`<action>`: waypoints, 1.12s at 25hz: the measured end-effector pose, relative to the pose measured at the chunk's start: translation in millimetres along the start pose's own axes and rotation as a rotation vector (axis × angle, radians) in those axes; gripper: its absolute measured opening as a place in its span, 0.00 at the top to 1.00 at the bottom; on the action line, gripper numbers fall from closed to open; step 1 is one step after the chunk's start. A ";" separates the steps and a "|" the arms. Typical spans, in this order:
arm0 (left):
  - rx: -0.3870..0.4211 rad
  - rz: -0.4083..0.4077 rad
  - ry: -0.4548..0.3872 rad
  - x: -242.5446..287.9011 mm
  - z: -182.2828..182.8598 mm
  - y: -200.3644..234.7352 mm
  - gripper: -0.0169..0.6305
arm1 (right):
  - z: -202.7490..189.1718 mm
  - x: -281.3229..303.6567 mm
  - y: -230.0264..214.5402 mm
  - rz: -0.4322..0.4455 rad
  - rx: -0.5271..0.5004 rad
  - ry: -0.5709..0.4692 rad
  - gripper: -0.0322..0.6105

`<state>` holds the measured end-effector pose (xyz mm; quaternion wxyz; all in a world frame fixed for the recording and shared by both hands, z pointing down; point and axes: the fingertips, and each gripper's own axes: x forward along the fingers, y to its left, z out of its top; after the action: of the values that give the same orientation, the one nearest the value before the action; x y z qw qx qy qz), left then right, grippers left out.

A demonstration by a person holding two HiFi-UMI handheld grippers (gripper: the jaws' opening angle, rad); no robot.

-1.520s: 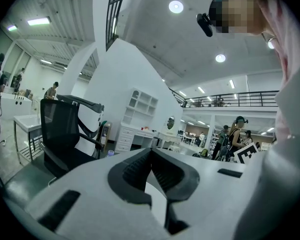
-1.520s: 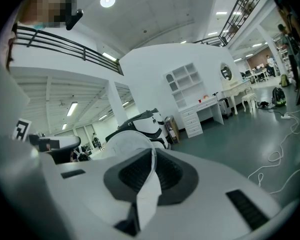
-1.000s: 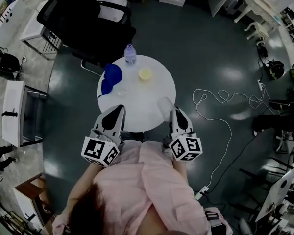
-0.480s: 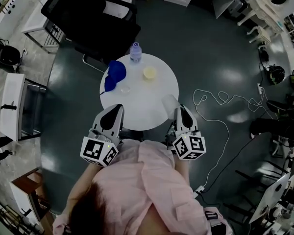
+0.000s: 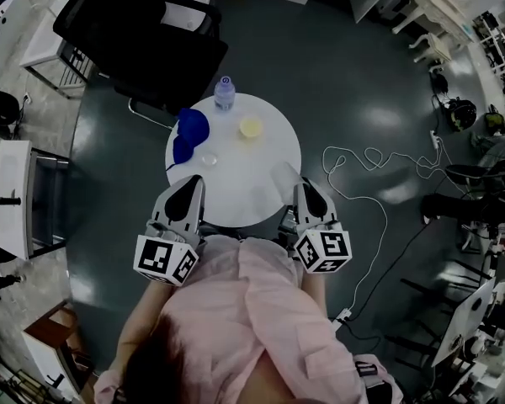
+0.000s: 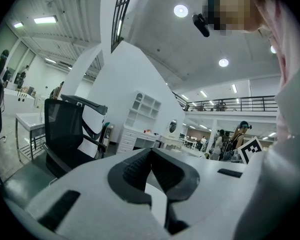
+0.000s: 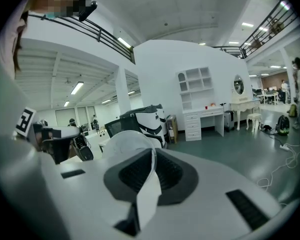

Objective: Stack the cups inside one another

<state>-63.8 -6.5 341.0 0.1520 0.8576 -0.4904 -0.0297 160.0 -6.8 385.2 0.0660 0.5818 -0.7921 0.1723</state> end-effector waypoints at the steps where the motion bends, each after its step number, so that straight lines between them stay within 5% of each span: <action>1: -0.003 -0.006 0.000 1.6 -0.3 0.5 0.95 | -0.3 1.3 0.1 -0.002 0.000 0.002 0.89; 28: 0.009 -0.125 0.042 20.4 4.3 6.9 0.95 | -8.0 43.1 23.9 0.001 -0.053 0.061 0.89</action>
<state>-59.8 -28.2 340.9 0.1561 0.8877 -0.4327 -0.0191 123.1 -36.4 401.1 0.1053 0.5739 -0.7944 0.1690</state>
